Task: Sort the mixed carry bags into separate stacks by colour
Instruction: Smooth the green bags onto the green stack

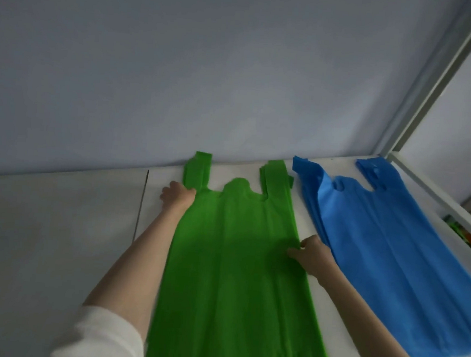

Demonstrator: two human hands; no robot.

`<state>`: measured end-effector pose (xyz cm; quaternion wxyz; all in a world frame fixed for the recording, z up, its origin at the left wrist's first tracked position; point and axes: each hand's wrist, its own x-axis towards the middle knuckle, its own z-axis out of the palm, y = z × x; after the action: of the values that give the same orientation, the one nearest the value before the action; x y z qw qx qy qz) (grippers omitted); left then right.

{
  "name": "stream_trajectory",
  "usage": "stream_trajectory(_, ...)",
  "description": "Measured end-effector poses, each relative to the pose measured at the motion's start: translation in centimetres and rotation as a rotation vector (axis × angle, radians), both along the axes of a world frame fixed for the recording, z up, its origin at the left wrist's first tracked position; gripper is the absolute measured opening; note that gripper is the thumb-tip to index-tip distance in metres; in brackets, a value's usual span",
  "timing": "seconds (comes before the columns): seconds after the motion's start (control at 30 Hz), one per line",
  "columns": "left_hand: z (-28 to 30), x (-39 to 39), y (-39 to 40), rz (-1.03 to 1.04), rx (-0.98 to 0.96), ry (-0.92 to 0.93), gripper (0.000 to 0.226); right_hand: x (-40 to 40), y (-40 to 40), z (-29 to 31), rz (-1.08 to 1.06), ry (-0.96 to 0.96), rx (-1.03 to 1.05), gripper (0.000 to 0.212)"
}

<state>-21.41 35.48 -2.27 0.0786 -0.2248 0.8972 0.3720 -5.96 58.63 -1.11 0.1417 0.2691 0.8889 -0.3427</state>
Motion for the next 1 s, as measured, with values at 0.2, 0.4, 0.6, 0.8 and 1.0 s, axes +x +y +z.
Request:
stream_trajectory(0.2,-2.0,-3.1,-1.2,-0.051,0.167,-0.101,0.077,0.7,-0.1,-0.2,0.018,-0.011,-0.008,0.033)
stream_trajectory(0.4,-4.7,-5.8,-2.4,-0.110,0.264,-0.208,0.061,0.7,-0.1,-0.2,-0.005,-0.023,-0.038,0.026)
stream_trajectory(0.6,2.6,1.2,0.6,-0.149,0.349,-0.259,0.049,0.5,-0.3,0.2,0.023,-0.108,0.013,0.029)
stream_trajectory(0.8,2.2,1.5,0.3,-0.104,0.405,-0.243,0.044,0.7,-0.3,0.0,0.086,-0.085,0.013,0.024)
stream_trajectory(1.0,1.6,1.9,-0.5,-0.034,0.415,-0.152,0.044,0.8,-0.1,0.4,0.094,-0.006,-0.011,0.035)
